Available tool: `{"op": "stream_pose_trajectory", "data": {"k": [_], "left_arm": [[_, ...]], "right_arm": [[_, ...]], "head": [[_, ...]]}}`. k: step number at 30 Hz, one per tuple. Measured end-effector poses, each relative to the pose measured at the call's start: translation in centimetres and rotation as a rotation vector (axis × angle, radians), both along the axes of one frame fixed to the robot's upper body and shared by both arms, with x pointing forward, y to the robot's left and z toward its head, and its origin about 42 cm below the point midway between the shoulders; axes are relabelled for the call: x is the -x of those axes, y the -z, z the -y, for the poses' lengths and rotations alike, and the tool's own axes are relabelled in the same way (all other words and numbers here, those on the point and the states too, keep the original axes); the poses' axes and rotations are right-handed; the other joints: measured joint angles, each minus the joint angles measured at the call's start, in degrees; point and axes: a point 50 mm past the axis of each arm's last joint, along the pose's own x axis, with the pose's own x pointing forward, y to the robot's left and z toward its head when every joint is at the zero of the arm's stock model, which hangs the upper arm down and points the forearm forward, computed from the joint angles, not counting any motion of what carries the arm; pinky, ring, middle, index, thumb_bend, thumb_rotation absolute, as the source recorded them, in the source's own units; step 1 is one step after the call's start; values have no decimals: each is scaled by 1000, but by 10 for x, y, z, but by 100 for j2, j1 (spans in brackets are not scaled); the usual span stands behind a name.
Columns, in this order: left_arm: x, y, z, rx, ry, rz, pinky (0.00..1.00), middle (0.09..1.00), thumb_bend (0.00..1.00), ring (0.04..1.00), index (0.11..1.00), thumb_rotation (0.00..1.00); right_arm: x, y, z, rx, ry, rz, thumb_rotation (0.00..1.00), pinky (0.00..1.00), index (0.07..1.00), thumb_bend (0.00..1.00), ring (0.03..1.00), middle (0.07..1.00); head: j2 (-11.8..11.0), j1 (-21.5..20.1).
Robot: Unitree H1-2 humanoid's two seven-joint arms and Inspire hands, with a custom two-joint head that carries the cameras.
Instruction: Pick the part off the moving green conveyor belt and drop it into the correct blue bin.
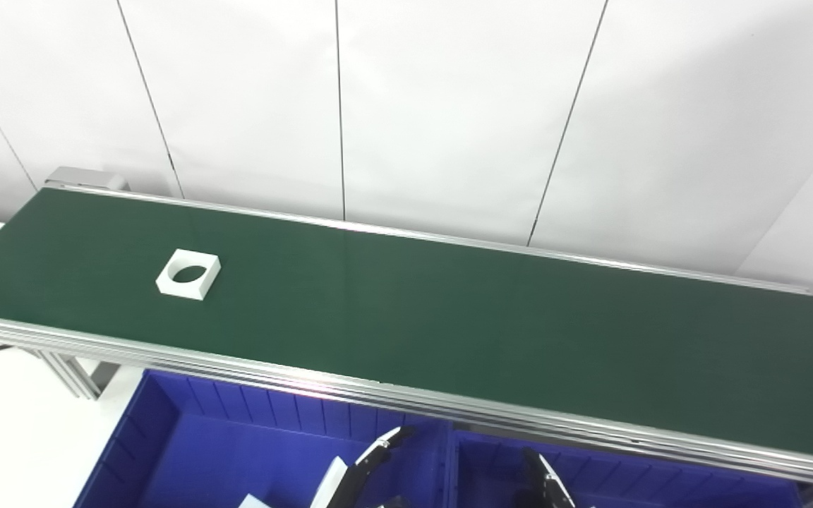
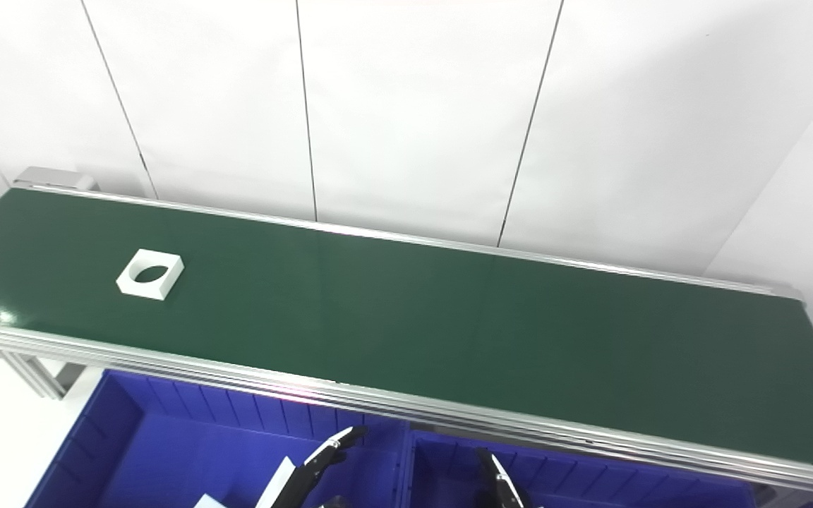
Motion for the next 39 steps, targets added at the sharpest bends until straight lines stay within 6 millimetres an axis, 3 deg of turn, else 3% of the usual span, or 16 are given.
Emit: {"op": "stream_pose_trajectory", "data": {"k": [10,15,19,24,30,36,39], "left_arm": [[0,-66,8,99,79,224,856,897,966,885,869,980],[-4,-93,1,75,102,349,858,896,966,881,864,972],[-26,-112,-19,-46,112,484,895,901,951,892,871,910],[-62,-135,-47,-206,116,600,935,924,951,929,882,753],[-101,-166,-66,-346,129,682,897,926,934,921,881,681],[-143,-204,-87,-509,112,748,922,900,930,906,872,603],[-162,-213,-101,-589,108,737,909,886,941,903,863,559]], "right_arm": [[-3,0,-2,12,-2,8,1000,980,940,917,962,958],[-5,1,-2,14,-3,9,1000,987,947,906,968,963],[-6,1,-2,14,-3,8,1000,999,950,917,975,971],[-9,1,-2,14,-9,9,1000,997,952,900,979,972],[-9,1,-1,15,-10,11,1000,994,957,901,979,973],[-10,1,-2,20,-11,14,1000,999,958,886,980,974],[-11,1,-2,16,-15,13,1000,1000,962,883,984,979]], "head": [[-35,61],[-53,105],[-70,141],[-106,193],[-132,211],[-167,220],[-185,211]]}}
